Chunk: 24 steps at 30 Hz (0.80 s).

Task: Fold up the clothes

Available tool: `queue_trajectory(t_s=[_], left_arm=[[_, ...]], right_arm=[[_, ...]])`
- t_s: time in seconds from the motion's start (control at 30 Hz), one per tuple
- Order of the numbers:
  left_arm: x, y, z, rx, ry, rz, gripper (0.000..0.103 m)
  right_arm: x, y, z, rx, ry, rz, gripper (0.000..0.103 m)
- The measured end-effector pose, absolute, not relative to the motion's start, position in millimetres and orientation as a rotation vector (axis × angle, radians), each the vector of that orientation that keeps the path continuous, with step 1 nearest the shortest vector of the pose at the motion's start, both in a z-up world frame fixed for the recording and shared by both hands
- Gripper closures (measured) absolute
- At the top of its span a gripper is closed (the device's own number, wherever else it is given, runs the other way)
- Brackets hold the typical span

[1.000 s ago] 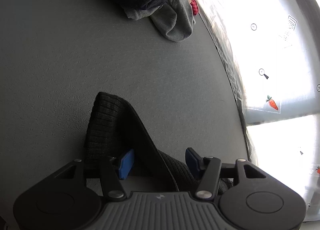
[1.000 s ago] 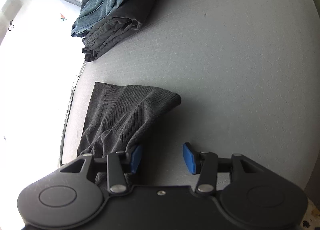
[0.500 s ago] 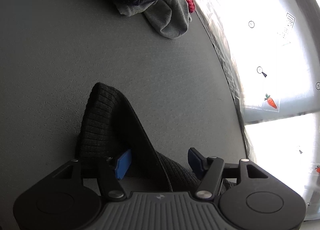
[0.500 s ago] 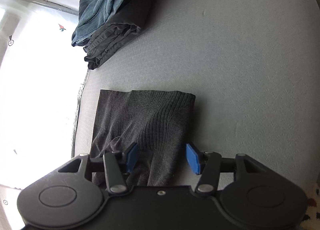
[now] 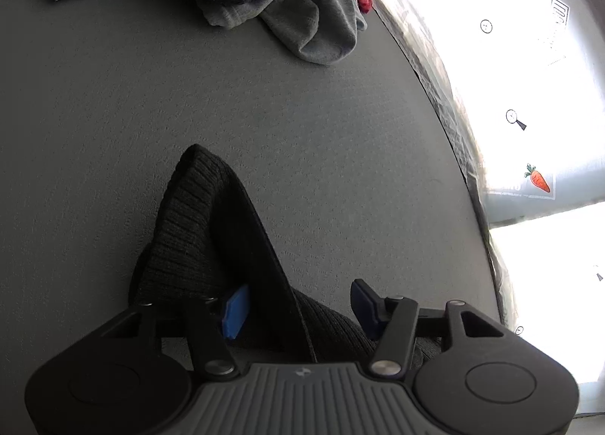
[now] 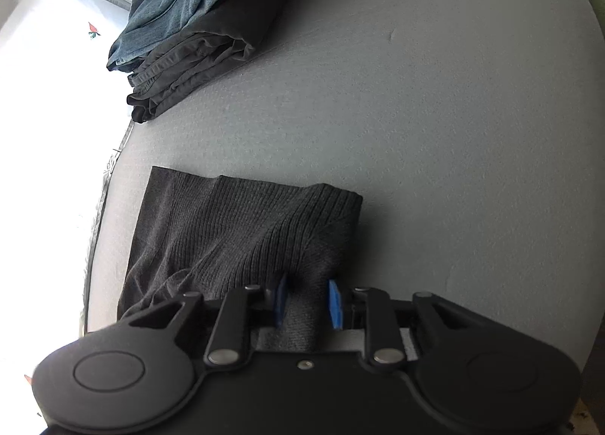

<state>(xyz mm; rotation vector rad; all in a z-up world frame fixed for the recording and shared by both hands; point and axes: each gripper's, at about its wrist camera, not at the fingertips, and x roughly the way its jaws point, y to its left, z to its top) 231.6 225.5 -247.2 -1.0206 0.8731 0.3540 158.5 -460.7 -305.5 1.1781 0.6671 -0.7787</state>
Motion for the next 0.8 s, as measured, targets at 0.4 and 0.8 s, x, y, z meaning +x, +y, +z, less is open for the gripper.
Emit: queue_trajectory(t_s=[0.4, 0.8], left_arm=[[255.8, 227.9, -188.7, -0.957, 0.677, 0.274, 0.101], [186.4, 217.6, -146.5, -0.834, 0.465, 0.198, 0.101]], right_arm=[[163.3, -472.3, -266.7, 1.225, 0.494, -0.680, 0.099], [138.2, -478.8, -212.2, 1.168, 0.360, -0.642, 0.099]])
